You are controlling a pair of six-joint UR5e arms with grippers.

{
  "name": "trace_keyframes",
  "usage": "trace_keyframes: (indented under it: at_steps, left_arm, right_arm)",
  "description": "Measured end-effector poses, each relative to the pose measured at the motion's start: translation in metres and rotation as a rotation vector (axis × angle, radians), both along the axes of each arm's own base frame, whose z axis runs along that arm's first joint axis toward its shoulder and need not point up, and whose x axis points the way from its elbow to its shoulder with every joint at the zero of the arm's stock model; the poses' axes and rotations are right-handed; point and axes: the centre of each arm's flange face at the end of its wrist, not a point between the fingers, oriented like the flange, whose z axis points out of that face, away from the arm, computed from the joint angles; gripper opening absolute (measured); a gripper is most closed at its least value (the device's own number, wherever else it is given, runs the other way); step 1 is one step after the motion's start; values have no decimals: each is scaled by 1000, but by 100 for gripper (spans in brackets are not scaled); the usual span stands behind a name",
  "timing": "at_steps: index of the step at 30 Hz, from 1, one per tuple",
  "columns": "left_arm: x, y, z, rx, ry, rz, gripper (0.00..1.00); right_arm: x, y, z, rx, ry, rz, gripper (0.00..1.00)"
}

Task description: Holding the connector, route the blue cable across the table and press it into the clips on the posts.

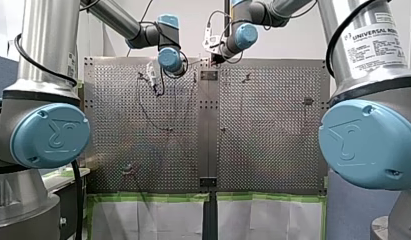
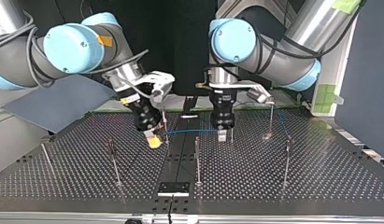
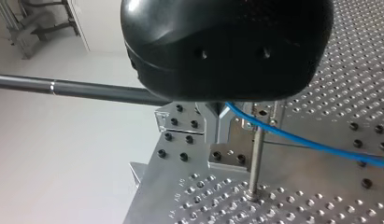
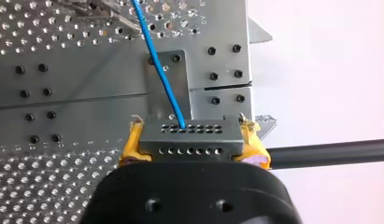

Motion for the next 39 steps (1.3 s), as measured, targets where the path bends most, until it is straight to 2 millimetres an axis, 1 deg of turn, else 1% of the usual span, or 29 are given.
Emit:
trace_keyframes:
  at_steps: [4, 7, 12, 18, 21, 24, 28, 31, 35, 39]
  left_arm:
    - [4, 0, -1, 4, 0, -8, 0]
    - [9, -1, -10, 13, 14, -20, 0]
    - [20, -3, -28, 28, 41, -28, 0]
    - [35, 0, -43, 40, 54, -34, 0]
    - [41, 0, -43, 41, 49, -41, 0]
    - [46, -1, -36, 37, 35, -49, 0]
    - [52, -1, -26, 32, 17, -58, 0]
    - [56, 1, -25, 33, 17, -58, 0]
    - [63, 3, -31, 41, 36, -56, 0]
    - [75, 2, -45, 48, 54, -54, 0]
  right_arm:
    - [4, -5, -15, 18, 17, 1, 0]
    - [6, -8, -25, 31, 28, 0, 0]
    - [5, -12, -34, 41, 37, -5, 0]
    - [3, -21, -41, 50, 41, -6, 0]
    - [4, -25, -49, 58, 48, -2, 0]
    - [6, -29, -56, 64, 53, -2, 0]
    - [7, -33, -58, 64, 52, 0, 0]
    - [7, -37, -55, 59, 47, 1, 0]
    - [7, -43, -55, 58, 43, -1, 0]
    - [6, -50, -53, 56, 37, -7, 0]
